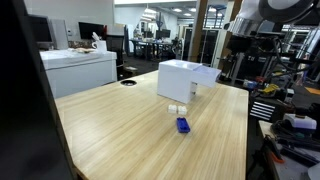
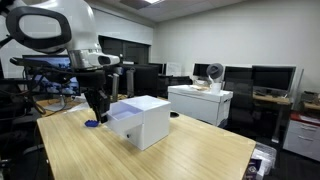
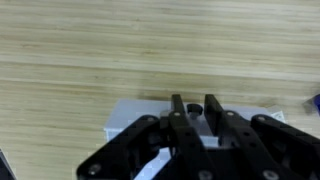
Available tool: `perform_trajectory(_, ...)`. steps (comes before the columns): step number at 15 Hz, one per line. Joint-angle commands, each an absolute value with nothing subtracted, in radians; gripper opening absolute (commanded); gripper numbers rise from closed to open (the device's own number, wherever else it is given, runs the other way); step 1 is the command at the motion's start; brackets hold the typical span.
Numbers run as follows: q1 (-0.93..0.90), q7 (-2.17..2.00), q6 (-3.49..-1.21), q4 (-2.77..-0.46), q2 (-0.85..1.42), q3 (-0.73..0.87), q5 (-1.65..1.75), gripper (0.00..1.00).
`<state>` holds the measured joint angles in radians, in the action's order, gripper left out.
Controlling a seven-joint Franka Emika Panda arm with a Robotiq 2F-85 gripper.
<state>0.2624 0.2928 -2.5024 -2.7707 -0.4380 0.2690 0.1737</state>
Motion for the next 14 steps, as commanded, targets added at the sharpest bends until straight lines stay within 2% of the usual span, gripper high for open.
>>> perform_trajectory(1, 0.286, 0.250, -2.457, -2.784, -0.476, 0.243, 0.204, 0.57)
perform_trajectory(3, 0.286, 0.243, -2.445, -2.784, -0.481, 0.238, 0.207, 0.72)
perform_trajectory(4, 0.298, 0.215, -2.436, -2.784, -0.488, 0.219, 0.229, 0.83)
perform_trajectory(6, 0.310, 0.175, -2.418, -2.784, -0.508, 0.196, 0.258, 0.96)
perform_trajectory(8, 0.312, 0.145, -2.408, -2.782, -0.529, 0.181, 0.273, 1.00)
perform_trajectory(12, 0.305, 0.099, -2.427, -2.756, -0.539, 0.163, 0.264, 1.00)
perform_trajectory(13, 0.300, 0.100, -2.440, -2.753, -0.533, 0.167, 0.256, 0.75)
perform_trajectory(14, 0.292, 0.110, -2.460, -2.751, -0.525, 0.179, 0.243, 0.74)
